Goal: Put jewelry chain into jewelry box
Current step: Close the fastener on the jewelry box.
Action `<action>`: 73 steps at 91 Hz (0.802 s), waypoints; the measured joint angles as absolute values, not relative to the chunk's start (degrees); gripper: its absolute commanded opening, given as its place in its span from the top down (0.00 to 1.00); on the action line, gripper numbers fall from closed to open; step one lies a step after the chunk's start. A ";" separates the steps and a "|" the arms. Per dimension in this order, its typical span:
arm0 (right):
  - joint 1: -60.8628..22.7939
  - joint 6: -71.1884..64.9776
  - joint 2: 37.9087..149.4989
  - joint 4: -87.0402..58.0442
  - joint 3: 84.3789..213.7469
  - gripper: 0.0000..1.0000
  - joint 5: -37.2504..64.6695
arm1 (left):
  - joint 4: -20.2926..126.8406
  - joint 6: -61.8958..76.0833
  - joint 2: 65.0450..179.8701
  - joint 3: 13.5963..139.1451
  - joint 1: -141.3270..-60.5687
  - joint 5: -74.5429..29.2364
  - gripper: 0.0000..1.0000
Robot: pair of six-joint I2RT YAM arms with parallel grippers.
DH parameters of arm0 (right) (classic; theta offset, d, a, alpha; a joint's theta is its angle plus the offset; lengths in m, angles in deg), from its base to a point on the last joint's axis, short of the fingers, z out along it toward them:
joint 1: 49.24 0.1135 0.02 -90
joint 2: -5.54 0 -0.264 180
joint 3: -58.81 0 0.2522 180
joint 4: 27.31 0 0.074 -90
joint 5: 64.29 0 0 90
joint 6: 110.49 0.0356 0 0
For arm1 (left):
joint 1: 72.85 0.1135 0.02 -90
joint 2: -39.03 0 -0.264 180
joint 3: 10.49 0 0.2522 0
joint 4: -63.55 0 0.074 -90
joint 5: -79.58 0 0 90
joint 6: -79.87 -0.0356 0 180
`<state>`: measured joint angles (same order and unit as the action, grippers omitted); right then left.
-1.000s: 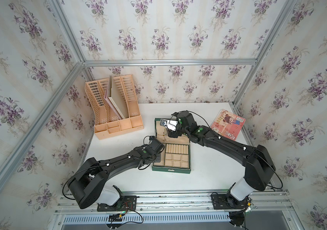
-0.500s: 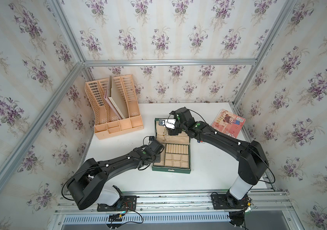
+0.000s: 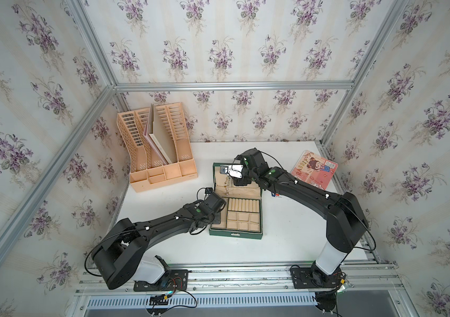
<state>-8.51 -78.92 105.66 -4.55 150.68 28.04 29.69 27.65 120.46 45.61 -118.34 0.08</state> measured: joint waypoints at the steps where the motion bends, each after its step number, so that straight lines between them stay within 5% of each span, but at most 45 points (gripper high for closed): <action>1: -8.53 -78.92 105.68 -4.62 150.74 0.15 28.04 | 29.67 27.65 120.46 45.64 -118.34 0.08 1.00; 73: -8.53 -76.50 107.71 -4.31 152.93 0.26 26.31 | 30.20 27.92 120.98 45.66 -118.61 0.80 1.00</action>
